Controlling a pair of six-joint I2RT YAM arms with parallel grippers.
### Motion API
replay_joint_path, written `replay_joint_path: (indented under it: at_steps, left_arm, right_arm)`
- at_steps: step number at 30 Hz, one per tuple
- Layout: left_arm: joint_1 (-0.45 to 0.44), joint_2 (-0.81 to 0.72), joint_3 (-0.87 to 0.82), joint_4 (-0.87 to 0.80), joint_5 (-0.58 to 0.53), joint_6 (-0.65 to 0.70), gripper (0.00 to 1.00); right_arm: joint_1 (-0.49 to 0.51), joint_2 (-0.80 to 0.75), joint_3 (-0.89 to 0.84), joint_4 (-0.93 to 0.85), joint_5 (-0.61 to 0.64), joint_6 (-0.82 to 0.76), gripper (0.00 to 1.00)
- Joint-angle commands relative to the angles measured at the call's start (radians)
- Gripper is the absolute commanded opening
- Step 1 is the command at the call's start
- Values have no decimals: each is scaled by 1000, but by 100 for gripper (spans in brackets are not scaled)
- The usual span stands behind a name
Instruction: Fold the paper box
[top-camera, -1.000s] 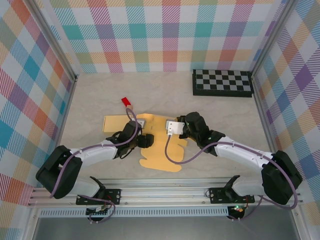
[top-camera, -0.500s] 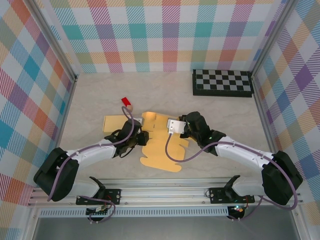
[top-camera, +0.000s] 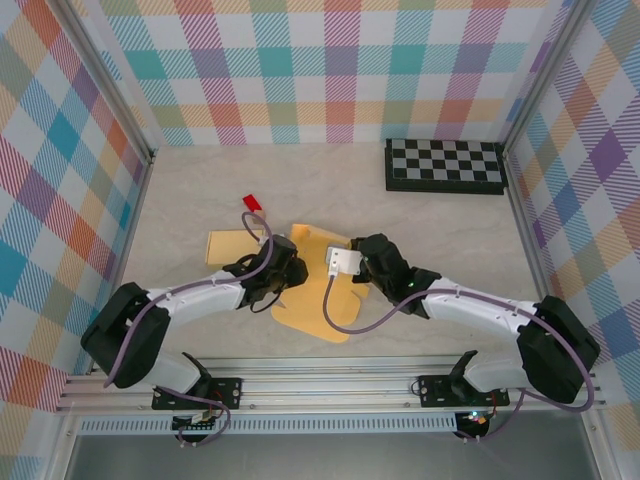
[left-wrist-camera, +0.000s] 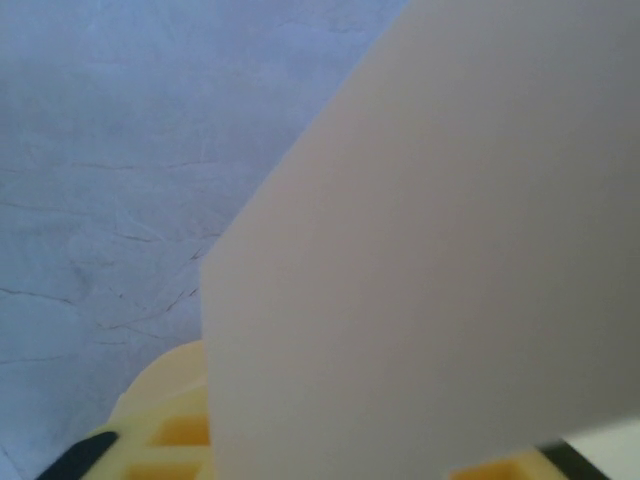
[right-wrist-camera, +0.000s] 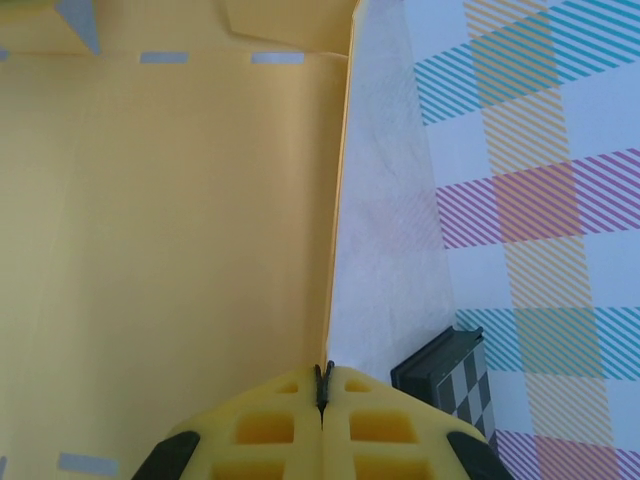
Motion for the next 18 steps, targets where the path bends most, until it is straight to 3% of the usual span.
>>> replay_joint_path:
  at_steps: [1, 11, 14, 18]
  left_arm:
    - [-21, 40, 28, 129, 38, -73, 36]
    - [-57, 58, -9, 290, 59, -144, 38]
    - [-59, 83, -29, 315, 45, -198, 46]
    - [-59, 127, -45, 369, 42, -244, 47]
  right_arm:
    - [32, 20, -21, 24, -66, 20, 0]
    - [39, 39, -38, 21, -83, 66, 0]
    - [52, 51, -47, 22, -79, 81, 0]
    - [70, 63, -65, 23, -70, 98, 0]
